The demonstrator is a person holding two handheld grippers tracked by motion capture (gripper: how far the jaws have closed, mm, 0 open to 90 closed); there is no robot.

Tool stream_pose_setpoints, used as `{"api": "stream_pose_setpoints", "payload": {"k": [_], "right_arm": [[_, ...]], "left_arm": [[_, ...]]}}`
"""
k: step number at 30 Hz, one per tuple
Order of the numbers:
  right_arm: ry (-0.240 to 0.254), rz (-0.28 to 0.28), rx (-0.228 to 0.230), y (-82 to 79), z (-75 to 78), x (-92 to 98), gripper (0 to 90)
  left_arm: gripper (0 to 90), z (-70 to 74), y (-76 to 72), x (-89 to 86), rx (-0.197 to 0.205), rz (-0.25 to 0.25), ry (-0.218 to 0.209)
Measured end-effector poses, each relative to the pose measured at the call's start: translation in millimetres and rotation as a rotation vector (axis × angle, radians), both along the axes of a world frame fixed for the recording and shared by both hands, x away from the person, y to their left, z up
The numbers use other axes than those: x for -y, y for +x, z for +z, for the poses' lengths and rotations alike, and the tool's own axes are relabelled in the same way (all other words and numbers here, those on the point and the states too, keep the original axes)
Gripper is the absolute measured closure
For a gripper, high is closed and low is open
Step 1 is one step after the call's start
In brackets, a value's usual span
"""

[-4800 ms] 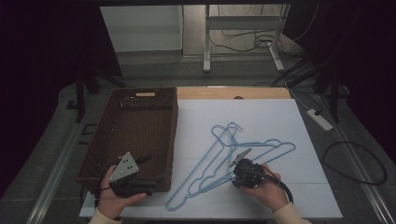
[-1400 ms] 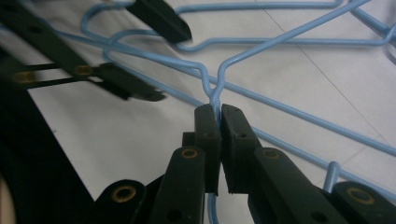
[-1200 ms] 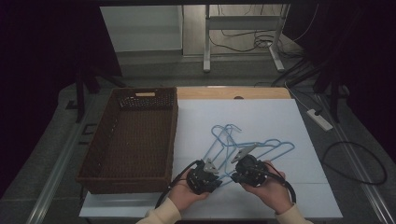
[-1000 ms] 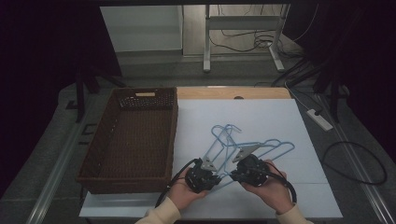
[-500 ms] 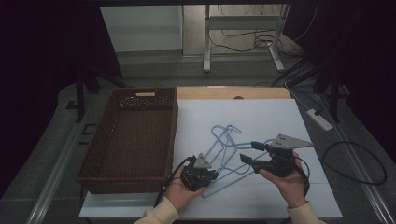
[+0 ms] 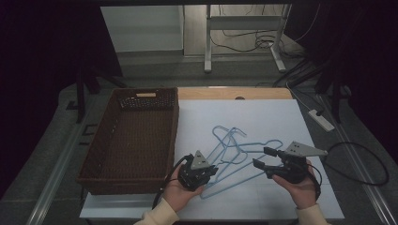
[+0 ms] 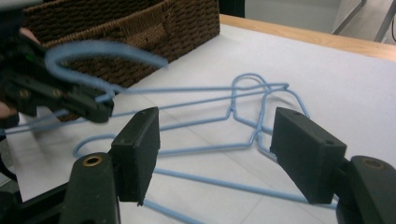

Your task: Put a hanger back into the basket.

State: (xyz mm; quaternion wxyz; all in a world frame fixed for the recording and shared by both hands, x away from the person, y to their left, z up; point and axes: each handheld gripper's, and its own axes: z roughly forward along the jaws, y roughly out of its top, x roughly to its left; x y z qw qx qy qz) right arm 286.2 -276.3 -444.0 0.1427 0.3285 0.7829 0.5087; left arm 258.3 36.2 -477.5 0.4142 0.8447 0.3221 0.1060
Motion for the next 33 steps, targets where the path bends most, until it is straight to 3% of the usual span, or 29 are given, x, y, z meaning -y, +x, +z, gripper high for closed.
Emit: {"api": "stream_pose_setpoints", "payload": {"k": [10,17,25,30,33], "right_arm": [[-0.068,0.020,-0.044,-5.9,-18.0,3.3,34.1],[-0.100,0.030,-0.059,-6.6,-22.8,4.0,34.0],[-0.120,0.033,-0.063,-7.8,-24.2,5.1,34.1],[-0.131,0.021,-0.061,-8.6,-26.7,7.9,34.0],[-0.142,0.010,-0.060,-8.6,-27.1,8.5,33.8]], "left_arm": [[86.4,7.4,-1.8,-2.1,0.039,0.061,-0.002],[86.5,16.0,-1.1,-8.8,0.068,0.119,-0.029],[86.5,27.9,-3.1,-15.7,0.072,0.110,-0.084],[86.5,48.5,-4.7,-26.1,0.073,0.068,-0.162],[86.4,55.4,-5.7,-28.8,0.077,0.055,-0.180]]}}
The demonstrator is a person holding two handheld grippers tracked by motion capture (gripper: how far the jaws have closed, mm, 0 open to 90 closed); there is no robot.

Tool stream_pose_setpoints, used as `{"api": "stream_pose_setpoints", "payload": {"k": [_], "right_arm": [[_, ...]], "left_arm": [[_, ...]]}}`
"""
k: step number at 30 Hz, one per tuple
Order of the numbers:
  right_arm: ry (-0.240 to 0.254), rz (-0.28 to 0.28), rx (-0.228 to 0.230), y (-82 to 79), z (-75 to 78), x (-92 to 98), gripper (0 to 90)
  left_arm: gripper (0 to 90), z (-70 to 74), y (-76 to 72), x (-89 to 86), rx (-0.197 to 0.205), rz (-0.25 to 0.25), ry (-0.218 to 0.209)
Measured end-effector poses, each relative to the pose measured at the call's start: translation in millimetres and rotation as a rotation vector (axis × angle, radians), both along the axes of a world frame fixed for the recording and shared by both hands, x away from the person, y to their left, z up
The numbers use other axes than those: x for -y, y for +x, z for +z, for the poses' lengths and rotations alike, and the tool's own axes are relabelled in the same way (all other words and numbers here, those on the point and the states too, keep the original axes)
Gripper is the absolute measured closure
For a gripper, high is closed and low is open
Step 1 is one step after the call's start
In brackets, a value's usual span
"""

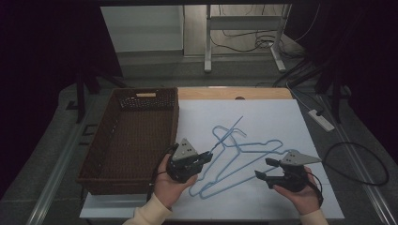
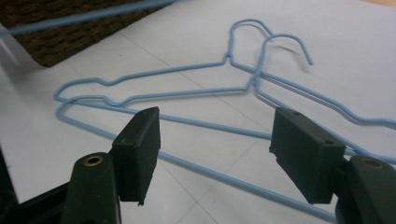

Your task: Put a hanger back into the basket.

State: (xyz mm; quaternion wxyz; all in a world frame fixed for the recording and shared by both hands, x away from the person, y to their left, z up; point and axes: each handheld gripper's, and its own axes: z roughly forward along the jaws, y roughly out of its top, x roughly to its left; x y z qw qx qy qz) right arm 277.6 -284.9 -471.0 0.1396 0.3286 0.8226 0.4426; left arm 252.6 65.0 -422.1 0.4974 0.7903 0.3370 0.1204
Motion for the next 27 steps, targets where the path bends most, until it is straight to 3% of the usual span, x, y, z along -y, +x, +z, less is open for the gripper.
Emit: {"api": "stream_pose_setpoints", "payload": {"k": [7,14,22,27], "right_arm": [[-0.003,-0.005,0.003,1.4,-2.0,1.2,33.1],[-0.008,-0.011,-0.001,2.4,-3.6,2.4,32.8],[-0.020,-0.011,-0.005,3.2,-5.5,1.6,32.6],[-0.024,-0.013,-0.003,3.3,-5.9,1.6,32.5]], "left_arm": [[86.5,27.6,3.3,-17.7,0.013,-0.019,-0.048],[86.4,57.2,11.7,-50.5,0.042,-0.004,-0.086],[86.5,73.3,19.9,-78.8,0.056,0.029,-0.107],[86.5,76.1,24.3,-101.3,0.053,0.059,-0.112]]}}
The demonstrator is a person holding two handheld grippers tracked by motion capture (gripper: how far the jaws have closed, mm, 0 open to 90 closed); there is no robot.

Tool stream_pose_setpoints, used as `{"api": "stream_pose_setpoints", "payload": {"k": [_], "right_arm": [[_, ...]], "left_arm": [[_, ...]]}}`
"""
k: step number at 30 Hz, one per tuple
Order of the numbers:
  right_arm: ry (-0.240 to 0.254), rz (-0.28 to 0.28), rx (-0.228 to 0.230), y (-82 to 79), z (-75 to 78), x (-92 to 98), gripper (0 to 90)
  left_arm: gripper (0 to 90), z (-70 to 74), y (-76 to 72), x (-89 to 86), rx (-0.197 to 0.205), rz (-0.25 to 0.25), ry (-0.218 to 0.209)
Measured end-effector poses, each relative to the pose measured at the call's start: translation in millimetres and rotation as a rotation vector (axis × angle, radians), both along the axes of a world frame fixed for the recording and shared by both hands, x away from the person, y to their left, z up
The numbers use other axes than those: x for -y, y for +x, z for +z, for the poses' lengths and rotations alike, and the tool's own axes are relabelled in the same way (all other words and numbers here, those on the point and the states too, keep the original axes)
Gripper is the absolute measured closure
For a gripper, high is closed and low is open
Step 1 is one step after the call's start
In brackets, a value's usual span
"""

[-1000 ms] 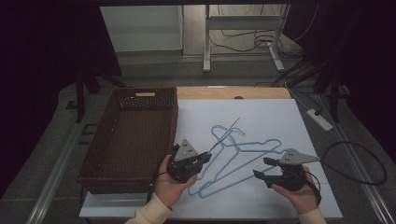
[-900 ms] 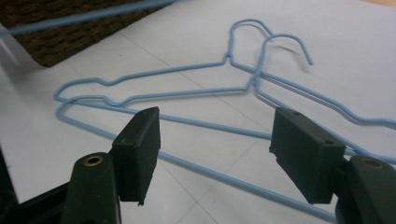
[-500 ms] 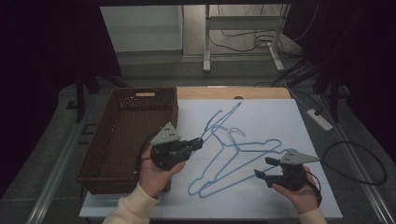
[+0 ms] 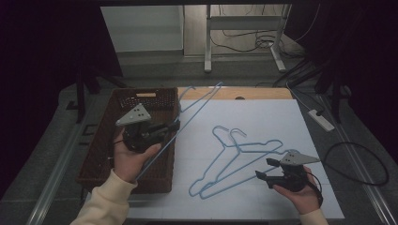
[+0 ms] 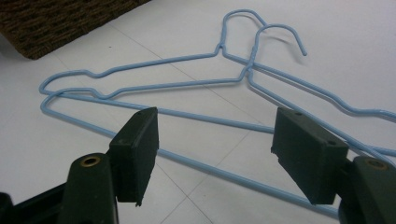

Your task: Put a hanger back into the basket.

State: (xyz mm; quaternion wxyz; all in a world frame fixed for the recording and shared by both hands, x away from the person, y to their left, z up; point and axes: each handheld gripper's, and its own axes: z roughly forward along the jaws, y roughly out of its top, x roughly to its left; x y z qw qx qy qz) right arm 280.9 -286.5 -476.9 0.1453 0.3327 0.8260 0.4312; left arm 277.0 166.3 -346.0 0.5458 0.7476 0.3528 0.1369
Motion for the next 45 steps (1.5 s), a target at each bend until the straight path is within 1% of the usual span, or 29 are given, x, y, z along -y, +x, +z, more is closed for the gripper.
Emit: {"api": "stream_pose_setpoints", "payload": {"k": [3,4,7,9,10,11,12,13,15,17,18,20,21,23,25,27,28,31,33,38,39,40,42,45], "right_arm": [[-0.001,-0.004,-0.001,0.3,-0.2,0.0,32.5],[-0.001,-0.004,-0.001,0.3,-0.2,0.0,32.5],[-0.011,0.000,-0.001,0.3,-0.6,-1.1,32.4],[-0.011,0.001,0.002,0.1,-0.4,-1.6,32.4],[-0.010,0.001,0.002,-0.1,-0.4,-1.8,32.4],[-0.009,-0.001,0.002,-0.3,-0.6,-2.1,32.3],[-0.011,-0.001,0.000,-0.4,-0.8,-2.1,32.3],[-0.010,0.001,-0.001,-0.5,-1.1,-2.3,32.3],[-0.012,0.003,0.001,-0.5,-1.3,-2.7,32.3],[-0.016,0.003,0.001,-0.2,-1.4,-3.0,32.4],[-0.016,0.003,0.000,-0.3,-1.5,-3.1,32.4],[-0.019,0.006,0.001,-0.3,-1.5,-3.2,32.4],[-0.022,0.006,0.002,-0.2,-1.5,-3.3,32.3],[-0.018,0.005,-0.001,0.6,-2.0,-3.7,32.3],[-0.024,0.006,-0.006,1.3,-4.0,-5.0,32.3],[-0.035,0.012,-0.006,1.2,-4.6,-6.1,32.3],[-0.039,0.014,-0.002,0.5,-4.2,-6.6,32.3],[-0.033,0.010,-0.002,0.4,-3.7,-6.0,32.3],[-0.035,0.010,-0.003,0.7,-4.1,-5.9,32.3],[-0.035,0.010,-0.003,0.0,-4.4,-6.0,32.3],[-0.034,0.009,-0.001,0.0,-4.1,-6.2,32.3],[-0.035,0.008,-0.002,0.1,-4.4,-6.2,32.2],[-0.037,0.008,-0.005,0.4,-4.7,-6.1,32.2],[-0.035,0.006,-0.008,0.8,-5.3,-5.4,32.2]], "left_arm": [[86.5,-0.9,1.9,-17.3,-0.005,0.026,0.004],[86.5,-0.9,1.9,-17.3,-0.005,0.026,0.004],[86.5,-3.4,3.5,-33.8,-0.011,0.038,0.019],[86.5,-4.3,4.7,-41.0,-0.016,0.040,0.026],[86.4,-4.3,4.7,-41.0,-0.016,0.040,0.026],[86.5,-5.1,5.9,-46.3,-0.020,0.041,0.028],[86.5,-6.1,7.5,-54.0,-0.027,0.053,0.037],[86.5,-6.1,7.5,-54.0,-0.027,0.053,0.037],[86.5,-7.2,9.7,-66.0,-0.033,0.068,0.044],[86.5,-8.9,12.0,-75.3,-0.043,0.082,0.040],[86.4,-10.7,14.6,-82.5,-0.048,0.096,0.049],[86.5,-11.6,15.9,-85.2,-0.051,0.101,0.052],[86.5,-13.7,19.5,-91.3,-0.058,0.110,0.059],[86.5,-16.5,23.9,-97.3,-0.066,0.115,0.058],[86.4,-19.8,27.5,-102.0,-0.073,0.119,0.070],[86.5,-23.1,29.9,-106.6,-0.084,0.119,0.071],[86.4,-26.1,32.4,-110.3,-0.091,0.124,0.084],[86.4,-29.6,37.1,-116.0,-0.109,0.135,0.089],[86.4,-30.2,38.2,-117.2,-0.112,0.135,0.091],[86.5,-39.8,45.0,-121.9,-0.140,0.139,0.087],[86.5,-41.8,46.1,-122.1,-0.145,0.141,0.088],[86.5,-44.9,47.9,-123.0,-0.155,0.142,0.099],[86.5,-47.5,49.3,-123.6,-0.161,0.144,0.104],[86.4,-55.1,54.1,-125.5,-0.188,0.152,0.115]]}}
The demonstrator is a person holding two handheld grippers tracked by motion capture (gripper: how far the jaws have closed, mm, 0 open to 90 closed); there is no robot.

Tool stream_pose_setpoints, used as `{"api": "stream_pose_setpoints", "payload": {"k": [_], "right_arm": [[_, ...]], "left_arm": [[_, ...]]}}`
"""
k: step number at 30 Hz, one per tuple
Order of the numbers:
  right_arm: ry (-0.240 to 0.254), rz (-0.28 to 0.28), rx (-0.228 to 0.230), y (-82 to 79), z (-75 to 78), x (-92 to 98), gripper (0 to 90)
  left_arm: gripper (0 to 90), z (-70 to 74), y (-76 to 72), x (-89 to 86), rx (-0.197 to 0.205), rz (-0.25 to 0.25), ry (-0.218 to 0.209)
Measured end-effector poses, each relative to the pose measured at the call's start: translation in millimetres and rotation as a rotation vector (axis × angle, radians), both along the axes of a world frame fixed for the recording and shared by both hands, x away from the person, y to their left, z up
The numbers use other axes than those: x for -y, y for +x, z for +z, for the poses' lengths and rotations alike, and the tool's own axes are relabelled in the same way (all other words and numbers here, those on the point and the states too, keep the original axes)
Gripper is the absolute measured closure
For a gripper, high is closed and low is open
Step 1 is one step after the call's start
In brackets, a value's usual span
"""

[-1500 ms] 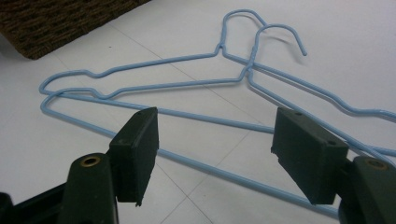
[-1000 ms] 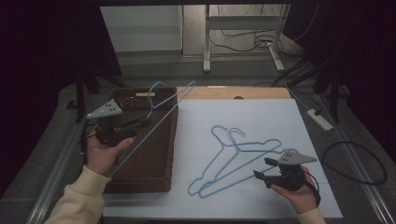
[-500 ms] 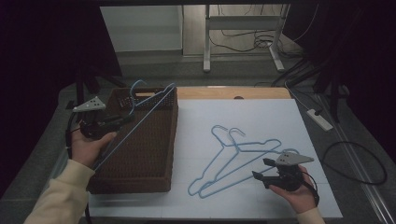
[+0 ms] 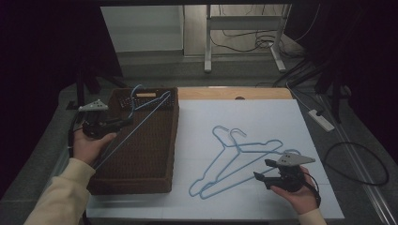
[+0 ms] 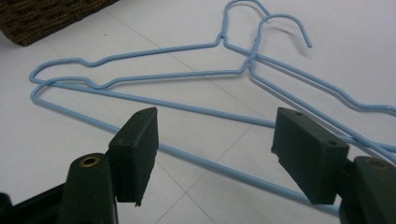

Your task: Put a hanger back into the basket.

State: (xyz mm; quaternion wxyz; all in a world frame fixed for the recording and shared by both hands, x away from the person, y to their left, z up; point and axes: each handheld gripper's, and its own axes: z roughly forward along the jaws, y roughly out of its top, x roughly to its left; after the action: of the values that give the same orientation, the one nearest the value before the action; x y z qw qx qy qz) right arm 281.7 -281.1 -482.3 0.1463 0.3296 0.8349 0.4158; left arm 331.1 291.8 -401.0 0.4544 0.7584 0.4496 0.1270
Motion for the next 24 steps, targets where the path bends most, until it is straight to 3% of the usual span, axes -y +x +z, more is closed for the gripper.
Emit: {"api": "stream_pose_setpoints", "payload": {"k": [15,16,18,24], "right_arm": [[-0.005,0.003,0.000,-0.2,-0.2,-0.4,32.1],[-0.006,0.003,0.000,0.0,-0.3,-0.4,32.1],[-0.007,0.003,-0.001,0.0,-0.5,-0.6,32.1],[-0.009,0.005,-0.003,0.0,-1.0,-1.1,32.0]], "left_arm": [[86.4,-20.0,13.5,8.3,-0.058,-0.030,0.028],[86.5,-24.2,16.4,9.2,-0.092,-0.024,0.039],[86.5,-30.1,19.3,9.7,-0.124,-0.018,0.064],[86.4,-37.9,22.8,8.9,-0.149,-0.016,0.094]]}}
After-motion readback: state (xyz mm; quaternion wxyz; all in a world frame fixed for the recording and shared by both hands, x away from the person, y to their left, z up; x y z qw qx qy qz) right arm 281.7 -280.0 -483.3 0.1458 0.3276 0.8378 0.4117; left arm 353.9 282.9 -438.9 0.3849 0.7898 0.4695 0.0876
